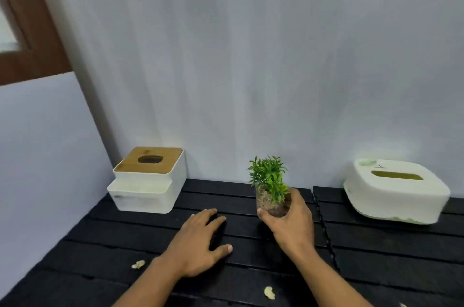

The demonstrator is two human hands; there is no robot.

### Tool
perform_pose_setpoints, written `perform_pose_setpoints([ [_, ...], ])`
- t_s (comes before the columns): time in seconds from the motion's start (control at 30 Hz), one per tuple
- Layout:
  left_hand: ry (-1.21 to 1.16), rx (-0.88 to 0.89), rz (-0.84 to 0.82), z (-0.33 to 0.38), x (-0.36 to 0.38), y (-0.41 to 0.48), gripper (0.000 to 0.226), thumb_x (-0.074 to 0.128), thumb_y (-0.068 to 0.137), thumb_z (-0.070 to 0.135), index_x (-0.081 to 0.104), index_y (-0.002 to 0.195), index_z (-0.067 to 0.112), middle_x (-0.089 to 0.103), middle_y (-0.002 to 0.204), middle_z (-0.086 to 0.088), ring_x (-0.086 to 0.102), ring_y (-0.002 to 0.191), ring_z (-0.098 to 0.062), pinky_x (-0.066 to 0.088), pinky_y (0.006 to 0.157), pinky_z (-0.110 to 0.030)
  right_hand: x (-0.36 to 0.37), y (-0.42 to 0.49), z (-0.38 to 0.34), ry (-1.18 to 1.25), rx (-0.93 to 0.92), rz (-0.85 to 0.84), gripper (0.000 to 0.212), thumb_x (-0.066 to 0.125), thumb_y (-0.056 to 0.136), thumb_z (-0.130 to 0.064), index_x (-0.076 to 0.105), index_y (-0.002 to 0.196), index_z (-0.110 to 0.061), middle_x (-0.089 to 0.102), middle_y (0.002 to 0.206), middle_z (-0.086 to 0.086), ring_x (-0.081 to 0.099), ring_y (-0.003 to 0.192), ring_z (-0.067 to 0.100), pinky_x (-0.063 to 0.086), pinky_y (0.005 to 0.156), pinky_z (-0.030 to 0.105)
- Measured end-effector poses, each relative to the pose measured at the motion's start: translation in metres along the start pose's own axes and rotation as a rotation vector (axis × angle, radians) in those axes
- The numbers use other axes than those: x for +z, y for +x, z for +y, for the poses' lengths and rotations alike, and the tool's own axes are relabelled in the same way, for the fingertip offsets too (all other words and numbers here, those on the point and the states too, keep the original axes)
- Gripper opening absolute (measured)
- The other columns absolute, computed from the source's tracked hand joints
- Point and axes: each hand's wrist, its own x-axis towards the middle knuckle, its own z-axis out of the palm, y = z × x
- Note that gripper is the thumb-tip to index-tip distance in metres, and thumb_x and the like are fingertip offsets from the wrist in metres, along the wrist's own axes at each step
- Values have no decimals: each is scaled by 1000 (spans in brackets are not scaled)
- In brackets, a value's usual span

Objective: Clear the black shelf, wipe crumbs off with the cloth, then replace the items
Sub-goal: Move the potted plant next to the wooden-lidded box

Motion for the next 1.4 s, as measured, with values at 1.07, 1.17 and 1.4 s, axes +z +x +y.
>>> perform_pose_setpoints([
  [1.07,33,39,472,-23,-18,-43,34,38,87,56,57,88,28,50,90,11,53,81,-13,41,68,-30,76,-10,-35,121,-178,-278,83,81,70,-31,36,140,-27,53,122,-7,51,113,5,44,100,29],
  [1.17,-65,191,505,32,-19,-20,25,42,90,48,56,92,28,52,91,12,54,81,-11,45,69,-32,15,9,-21,75,-204,-138,67,74,78,-27,39,136,-29,52,122,-8,51,114,4,44,98,28],
  [1.4,-217,296,430,174,-9,65,38,46,90,48,48,123,31,48,121,17,52,102,-3,45,80,-25,-147,58,33,-73,-298,197,79,77,72,-45,32,136,-32,44,132,-10,42,119,6,38,97,28],
])
